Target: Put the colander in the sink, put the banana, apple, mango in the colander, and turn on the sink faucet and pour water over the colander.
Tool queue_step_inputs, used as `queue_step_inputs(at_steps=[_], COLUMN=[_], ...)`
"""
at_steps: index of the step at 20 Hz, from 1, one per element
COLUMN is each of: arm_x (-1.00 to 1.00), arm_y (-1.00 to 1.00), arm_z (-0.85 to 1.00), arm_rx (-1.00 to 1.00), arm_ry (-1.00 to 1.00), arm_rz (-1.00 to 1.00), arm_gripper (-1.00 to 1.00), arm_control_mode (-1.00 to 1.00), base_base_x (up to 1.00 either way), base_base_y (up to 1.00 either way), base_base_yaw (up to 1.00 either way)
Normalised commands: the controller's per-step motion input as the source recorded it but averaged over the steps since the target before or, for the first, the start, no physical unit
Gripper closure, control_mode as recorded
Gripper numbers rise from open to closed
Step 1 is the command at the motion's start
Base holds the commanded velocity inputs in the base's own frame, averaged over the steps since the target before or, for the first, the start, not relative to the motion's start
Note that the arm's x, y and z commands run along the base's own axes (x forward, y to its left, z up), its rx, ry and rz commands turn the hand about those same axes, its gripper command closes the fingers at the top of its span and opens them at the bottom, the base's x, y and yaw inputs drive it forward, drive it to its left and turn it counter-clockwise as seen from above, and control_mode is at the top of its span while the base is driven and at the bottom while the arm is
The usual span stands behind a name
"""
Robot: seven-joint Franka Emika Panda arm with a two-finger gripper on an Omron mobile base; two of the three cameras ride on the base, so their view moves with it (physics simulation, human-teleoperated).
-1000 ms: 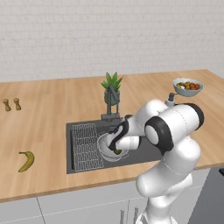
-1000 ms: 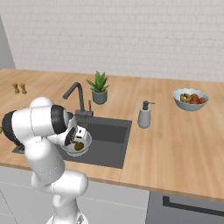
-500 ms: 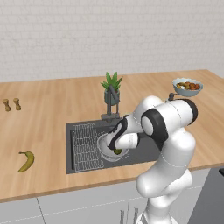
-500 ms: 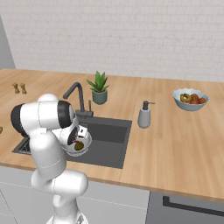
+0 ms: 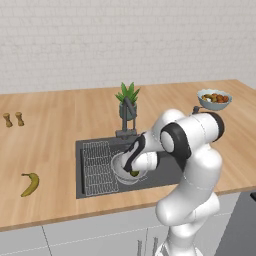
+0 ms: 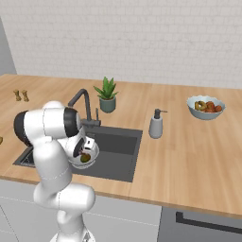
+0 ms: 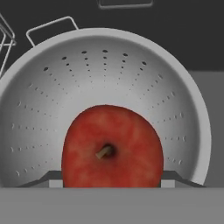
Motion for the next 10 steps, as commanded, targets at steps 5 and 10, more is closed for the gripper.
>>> queue_step_inputs(at_steps=[5,10], arm_x=[0.0,0.0], arm_y=[0.03,0.0], arm_z=[-0.06,0.0], arm_rx=[0.0,0.0], arm_ry=[0.0,0.0], arm_rz=[0.0,0.0], arm_gripper=[1.0,1.0], arm_control_mode=[-1.0,-1.0], base_base_x=[0.0,0.0], base_base_y=[0.0,0.0], base_base_yaw=[0.0,0.0])
